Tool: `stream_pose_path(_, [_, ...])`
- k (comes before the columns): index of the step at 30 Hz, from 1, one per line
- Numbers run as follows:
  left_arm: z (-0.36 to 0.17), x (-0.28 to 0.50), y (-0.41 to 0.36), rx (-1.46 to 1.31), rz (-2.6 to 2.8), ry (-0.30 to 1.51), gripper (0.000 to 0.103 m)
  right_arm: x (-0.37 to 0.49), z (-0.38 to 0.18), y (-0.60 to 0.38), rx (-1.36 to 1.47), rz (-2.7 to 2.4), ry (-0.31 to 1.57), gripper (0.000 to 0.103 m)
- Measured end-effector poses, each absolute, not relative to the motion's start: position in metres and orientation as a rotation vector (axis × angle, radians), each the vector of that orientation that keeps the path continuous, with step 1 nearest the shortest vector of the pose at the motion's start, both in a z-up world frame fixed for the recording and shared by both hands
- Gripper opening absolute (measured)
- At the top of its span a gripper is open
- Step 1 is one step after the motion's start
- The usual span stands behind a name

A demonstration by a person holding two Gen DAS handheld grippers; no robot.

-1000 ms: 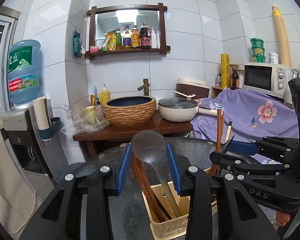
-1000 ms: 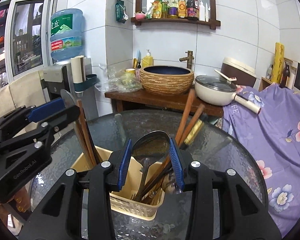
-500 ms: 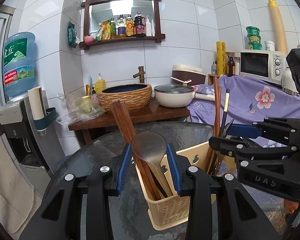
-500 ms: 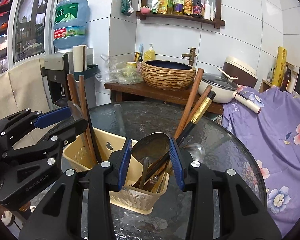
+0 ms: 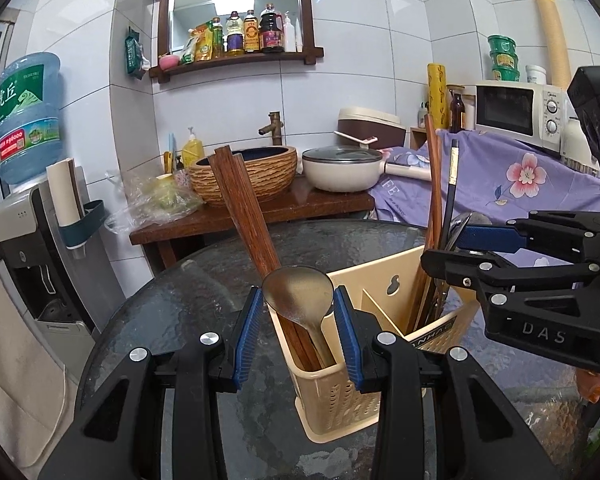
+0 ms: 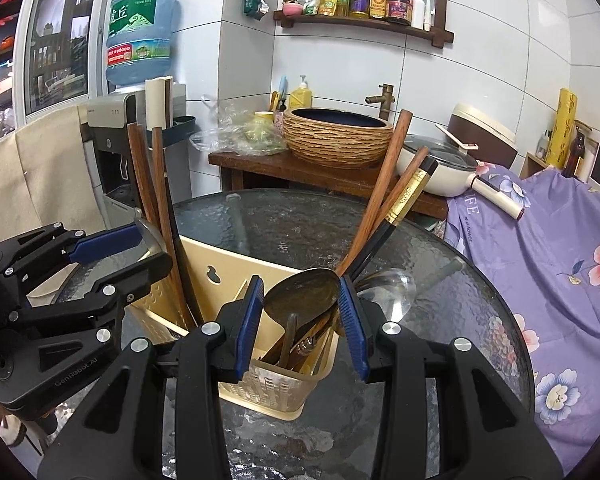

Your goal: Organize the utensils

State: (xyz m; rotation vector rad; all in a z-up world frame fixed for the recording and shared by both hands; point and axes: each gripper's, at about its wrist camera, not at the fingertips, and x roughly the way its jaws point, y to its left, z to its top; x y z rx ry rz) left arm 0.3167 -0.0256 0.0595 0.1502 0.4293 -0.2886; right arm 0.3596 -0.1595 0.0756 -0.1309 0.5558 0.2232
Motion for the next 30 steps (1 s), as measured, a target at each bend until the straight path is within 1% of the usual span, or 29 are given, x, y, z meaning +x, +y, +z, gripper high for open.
stream_pose_path(4, [0.056,0.318,-0.025,0.146,-0.297,0.441,0.036,0.358,0.076,-0.159,-0.136,0.221,0.551,0.039])
stream_pose_path(7, [0.058,0.315,-0.025,0.150,-0.294,0.432,0.036,0.356,0.078,-0.159,-0.142,0.220,0.533,0.041])
stream_pose_path(9, [0.059,0.313,-0.025,0.156,-0.295,0.426,0.036,0.353,0.081,-0.161,-0.130,0.226,0.526,0.049])
stream_pose_path(12, [0.062,0.309,-0.024,0.156,-0.300,0.418,0.037,0.349,0.088,-0.165,-0.112,0.228,0.505,0.052])
stream_pose_path(14, [0.064,0.305,-0.022,0.148,-0.297,0.410,0.041,0.345,0.092,-0.168,-0.099,0.230,0.494,0.052])
stream_pose_path(16, [0.067,0.300,-0.018,0.135,-0.294,0.398,0.049,0.342,0.096,-0.171,-0.090,0.233,0.485,0.054])
stream_pose_path(18, [0.070,0.294,-0.013,0.121,-0.291,0.385,0.054,0.336,0.099,-0.175,-0.077,0.235,0.473,0.060])
stream_pose_path(20, [0.072,0.289,-0.010,0.111,-0.290,0.375,0.057,0.331,0.101,-0.178,-0.067,0.237,0.461,0.064])
stream_pose_path(21, [0.073,0.285,-0.008,0.109,-0.289,0.373,0.060,0.328,0.102,-0.179,-0.064,0.236,0.456,0.068])
stream_pose_path(23, [0.075,0.280,-0.005,0.103,-0.281,0.364,0.068,0.321,0.103,-0.180,-0.061,0.234,0.442,0.076])
stream_pose_path(25, [0.075,0.272,-0.002,0.093,-0.272,0.349,0.085,0.313,0.102,-0.179,-0.063,0.233,0.428,0.081])
stream_pose_path(26, [0.075,0.267,-0.001,0.089,-0.272,0.339,0.087,0.310,0.102,-0.179,-0.062,0.233,0.423,0.085])
stream_pose_path(27, [0.075,0.264,0.000,0.089,-0.272,0.331,0.091,0.306,0.101,-0.179,-0.063,0.234,0.416,0.087])
stream_pose_path(28, [0.074,0.257,0.000,0.091,-0.270,0.319,0.094,0.301,0.100,-0.178,-0.066,0.236,0.411,0.087])
stream_pose_path(30, [0.073,0.249,0.000,0.096,-0.265,0.301,0.097,0.289,0.097,-0.176,-0.075,0.239,0.398,0.087])
